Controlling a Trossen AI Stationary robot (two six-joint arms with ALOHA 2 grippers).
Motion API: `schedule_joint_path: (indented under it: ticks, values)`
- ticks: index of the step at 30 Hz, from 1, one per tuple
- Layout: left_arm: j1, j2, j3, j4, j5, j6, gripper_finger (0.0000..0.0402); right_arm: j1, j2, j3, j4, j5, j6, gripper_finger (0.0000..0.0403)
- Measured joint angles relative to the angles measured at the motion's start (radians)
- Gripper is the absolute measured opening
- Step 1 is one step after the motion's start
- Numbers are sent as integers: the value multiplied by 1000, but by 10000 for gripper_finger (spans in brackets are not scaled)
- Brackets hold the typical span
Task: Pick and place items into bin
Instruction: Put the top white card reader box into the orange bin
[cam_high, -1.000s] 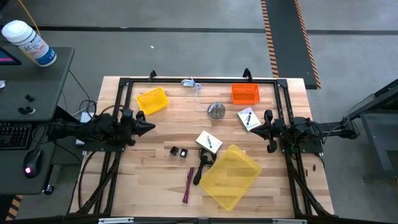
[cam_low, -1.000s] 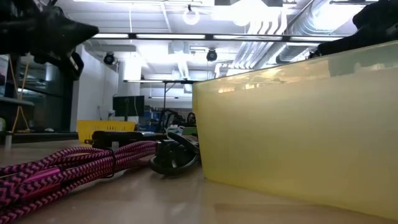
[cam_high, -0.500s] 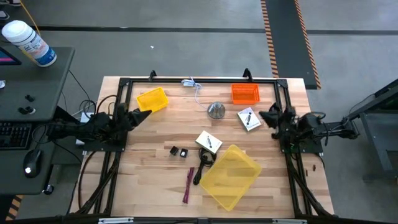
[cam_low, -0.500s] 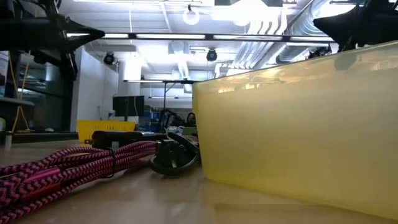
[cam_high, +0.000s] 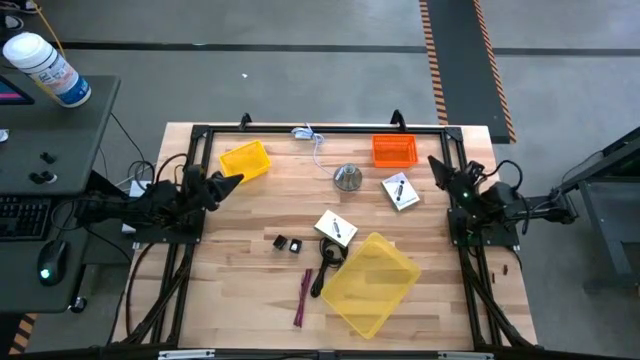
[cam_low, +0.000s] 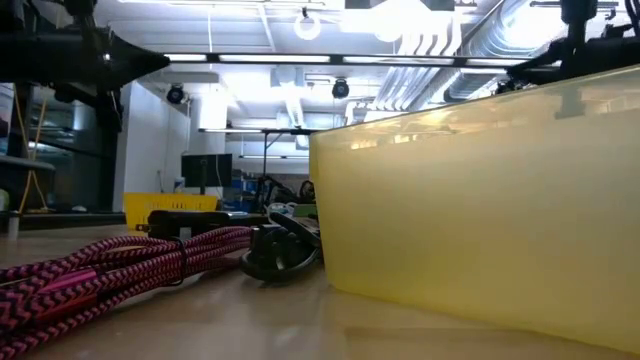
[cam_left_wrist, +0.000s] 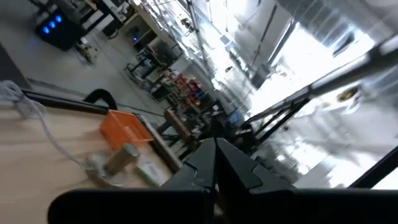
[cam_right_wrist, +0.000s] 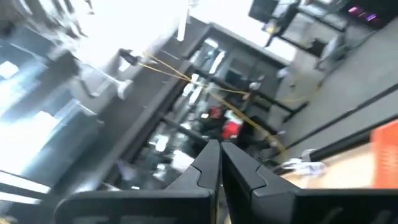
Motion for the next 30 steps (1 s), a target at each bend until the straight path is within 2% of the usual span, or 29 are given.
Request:
schedule_joint_path:
  ticks: [4,10,13,18,23,25,30]
  values:
    - [0,26,0,-9,18,67,1,0,0,0,-69,10,28,7]
    - [1,86,0,-39,76,74,1,0,51,14,7,-151,61,13]
    - [0,123,18,-57,95,78,1,0,119,86,-58,-155,54,24]
    - [0,216,111,-146,120,159,1,0,294,290,-321,-113,9,59]
    - [0,327,211,-226,94,239,1,-1,515,526,-717,-120,73,106]
    - [0,370,239,-229,70,254,1,-15,606,600,-849,-170,132,122]
    - [1,461,284,-229,22,257,1,-88,837,728,-1064,-397,230,147]
